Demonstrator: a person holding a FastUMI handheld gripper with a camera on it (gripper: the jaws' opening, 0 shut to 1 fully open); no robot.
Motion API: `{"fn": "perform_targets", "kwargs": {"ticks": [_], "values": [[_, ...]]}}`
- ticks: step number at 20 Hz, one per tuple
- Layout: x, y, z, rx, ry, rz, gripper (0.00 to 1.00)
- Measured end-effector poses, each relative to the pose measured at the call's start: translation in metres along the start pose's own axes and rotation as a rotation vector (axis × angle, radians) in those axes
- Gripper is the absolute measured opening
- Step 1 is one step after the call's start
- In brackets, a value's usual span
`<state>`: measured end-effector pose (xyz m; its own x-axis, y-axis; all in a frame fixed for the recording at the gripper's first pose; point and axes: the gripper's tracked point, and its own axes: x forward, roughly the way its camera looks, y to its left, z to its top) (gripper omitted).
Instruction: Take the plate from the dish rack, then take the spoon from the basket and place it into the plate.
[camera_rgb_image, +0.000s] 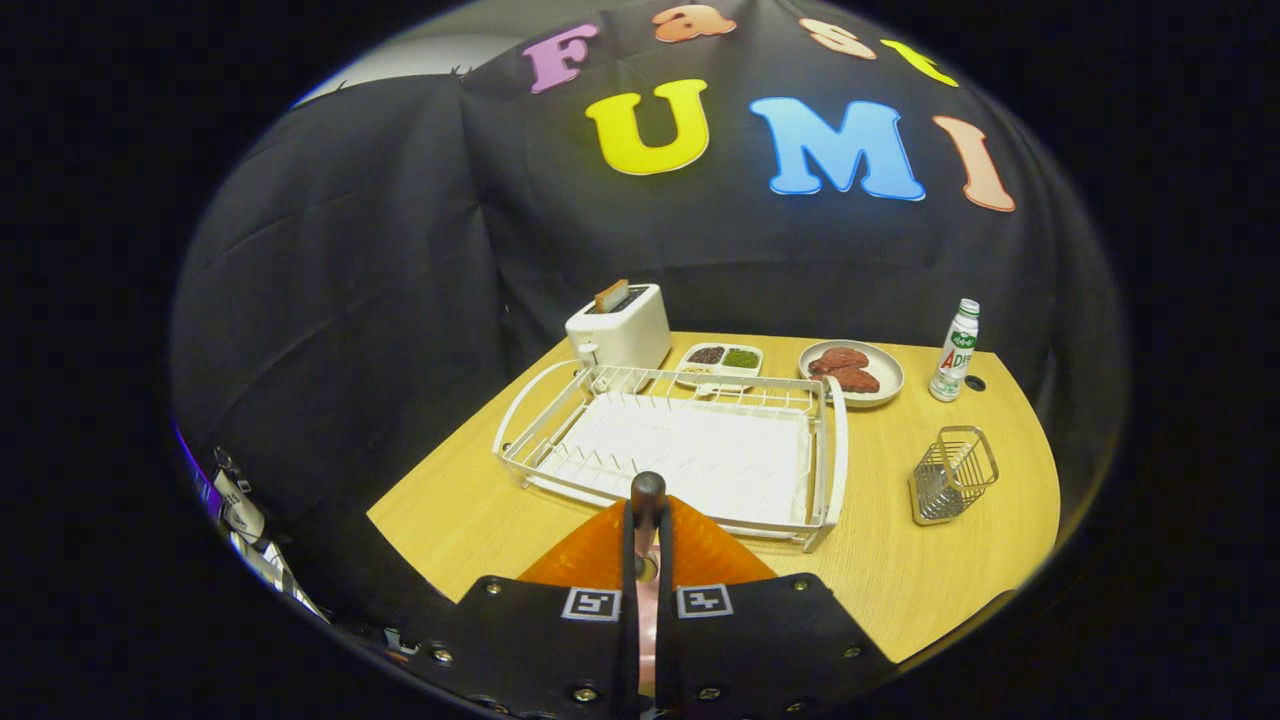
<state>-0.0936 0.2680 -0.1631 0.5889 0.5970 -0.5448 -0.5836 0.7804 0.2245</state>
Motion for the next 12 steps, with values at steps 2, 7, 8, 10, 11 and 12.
{"fn": "perform_targets", "kwargs": {"ticks": [2, 7, 8, 10, 11, 12], "values": [[0.004, 0.010, -0.012, -0.038, 0.018, 0.016, 0.06], [0.008, 0.027, -0.035, -0.075, 0.052, 0.047, 0.06], [0.008, 0.030, -0.036, -0.078, 0.052, 0.050, 0.07], [0.010, 0.034, -0.037, -0.082, 0.047, 0.057, 0.07], [0.008, 0.034, -0.036, -0.089, 0.041, 0.053, 0.09], [0.006, 0.035, -0.034, -0.098, 0.029, 0.052, 0.10]]}}
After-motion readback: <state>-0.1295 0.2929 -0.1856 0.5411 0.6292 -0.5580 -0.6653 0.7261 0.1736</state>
